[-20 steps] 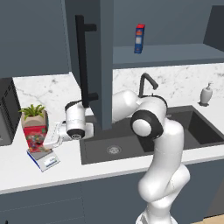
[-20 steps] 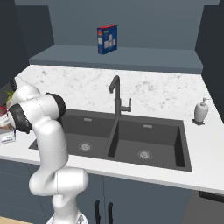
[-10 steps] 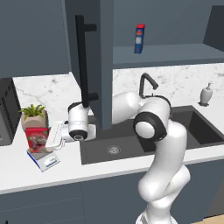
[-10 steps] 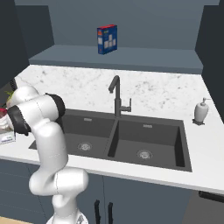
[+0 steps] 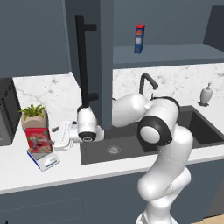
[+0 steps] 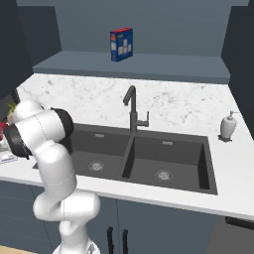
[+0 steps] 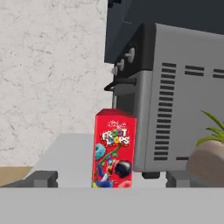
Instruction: Pick the cereal and place it on the digital scale for weighing, and close the cabinet.
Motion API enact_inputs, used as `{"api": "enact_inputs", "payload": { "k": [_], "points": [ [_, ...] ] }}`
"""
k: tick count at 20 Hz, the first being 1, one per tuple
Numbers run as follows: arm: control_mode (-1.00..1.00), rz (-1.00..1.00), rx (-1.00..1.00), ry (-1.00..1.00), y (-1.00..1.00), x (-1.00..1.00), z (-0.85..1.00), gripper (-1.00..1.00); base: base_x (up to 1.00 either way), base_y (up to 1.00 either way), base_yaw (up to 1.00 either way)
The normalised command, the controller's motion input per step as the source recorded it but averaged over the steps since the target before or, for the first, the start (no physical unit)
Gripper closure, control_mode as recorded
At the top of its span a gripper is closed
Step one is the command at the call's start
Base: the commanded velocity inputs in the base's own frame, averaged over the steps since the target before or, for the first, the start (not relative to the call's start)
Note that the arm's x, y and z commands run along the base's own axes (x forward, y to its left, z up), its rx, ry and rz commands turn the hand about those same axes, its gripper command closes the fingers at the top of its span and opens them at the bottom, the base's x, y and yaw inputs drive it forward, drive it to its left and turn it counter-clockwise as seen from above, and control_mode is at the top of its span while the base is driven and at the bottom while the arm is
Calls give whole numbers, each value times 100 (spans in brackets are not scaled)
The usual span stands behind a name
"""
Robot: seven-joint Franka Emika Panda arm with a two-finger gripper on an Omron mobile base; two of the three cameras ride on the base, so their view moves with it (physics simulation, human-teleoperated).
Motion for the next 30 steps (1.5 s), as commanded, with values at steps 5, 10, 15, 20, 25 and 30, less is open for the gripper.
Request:
{"api": "enact_inputs", "payload": {
  "k": [5, 10, 15, 20, 25, 30],
  "points": [
    [-100, -1, 7, -5, -54, -21, 4, -100, 0, 0, 0],
    [-100, -8, 3, -29, -75, -56, 27, -100, 0, 0, 0],
    [-100, -16, 0, -41, -74, -41, 41, -100, 0, 0, 0],
    [-100, -17, 0, -41, -70, -14, 50, -100, 0, 0, 0],
    [-100, -16, 0, -43, -79, 0, 64, -100, 0, 0, 0],
    [-100, -13, 6, -42, -100, -4, 52, -100, 0, 0, 0]
  ]
}}
